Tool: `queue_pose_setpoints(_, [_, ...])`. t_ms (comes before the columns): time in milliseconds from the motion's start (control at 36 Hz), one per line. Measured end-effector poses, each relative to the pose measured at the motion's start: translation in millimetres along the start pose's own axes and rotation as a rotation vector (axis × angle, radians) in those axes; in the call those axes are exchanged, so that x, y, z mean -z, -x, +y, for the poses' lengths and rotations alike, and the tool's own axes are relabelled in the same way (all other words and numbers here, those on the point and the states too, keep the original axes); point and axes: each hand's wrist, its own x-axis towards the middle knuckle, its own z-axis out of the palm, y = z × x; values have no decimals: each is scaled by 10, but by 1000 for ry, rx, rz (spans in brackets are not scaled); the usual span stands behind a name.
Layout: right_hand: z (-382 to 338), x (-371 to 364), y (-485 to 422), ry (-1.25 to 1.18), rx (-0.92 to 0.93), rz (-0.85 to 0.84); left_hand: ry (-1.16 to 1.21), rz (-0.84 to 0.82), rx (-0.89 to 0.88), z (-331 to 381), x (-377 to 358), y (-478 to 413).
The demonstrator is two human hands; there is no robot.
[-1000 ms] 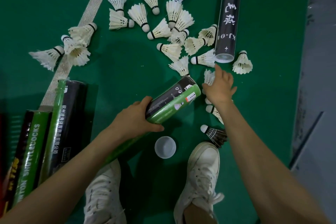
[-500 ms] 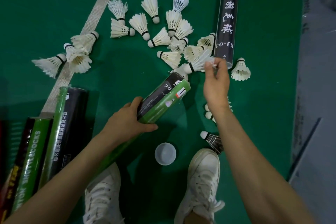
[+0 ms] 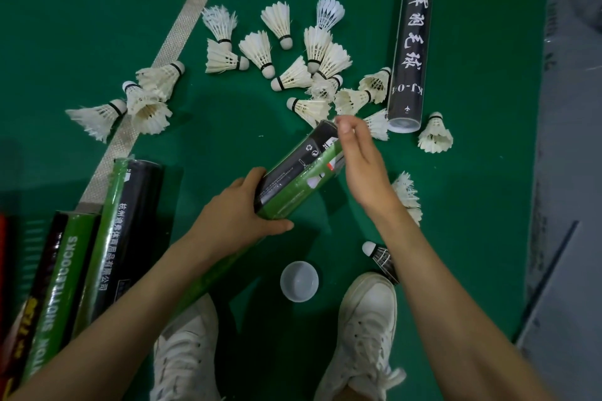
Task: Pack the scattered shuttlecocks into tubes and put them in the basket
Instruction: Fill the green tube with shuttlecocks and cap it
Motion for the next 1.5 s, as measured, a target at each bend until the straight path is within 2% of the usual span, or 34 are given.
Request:
queue_pose_setpoints(83, [71,63,28,54,-54,-99,-34,-28,6,-22,-21,-6])
queue_pose_setpoints(139, [138,86,36,52,-59,-74,-62,-27,15,-21,-56,2])
queue_pose_setpoints(250, [310,137,28,133,27,300,-114,-30,26,30,-129,6])
queue_pose_setpoints(306, [472,250,-28,306,-13,427,-132,-37,26,41,-153,6])
queue_pose_setpoints(389, [736,419,-78,590,-257,358,-145,-48,39,40,-167,15])
queue_pose_setpoints(444, [853,459,-73,616,-400,270,-152,-51,51,38,-174,22])
queue_pose_setpoints(611, [1012,405,-68,590,-487,166,-194,-73,59,49,-215,28])
queue_pose_setpoints(722, [1027,354,-74,589,-421,129,-212,-74,67,48,-240,22])
queue_pose_setpoints(861, [983,284,-75,512,-302,180,-221,-72,77,16,-248,16])
queue_pose_setpoints(1028, [804,168,-92,39,-160,364,-195,-56,109,-87,-203,27])
queue_pose_setpoints(1194, [574,137,-136,-123,-52,412,-155,-48,124,-187,-156,33])
queue_pose_setpoints(1333, [395,109,-186,-95,-7,332,-129,-35,121,-205,-117,20])
queue_pose_setpoints(1500, [234,63,-139,35,-9,136,-121,-37,85,-144,-71,-31])
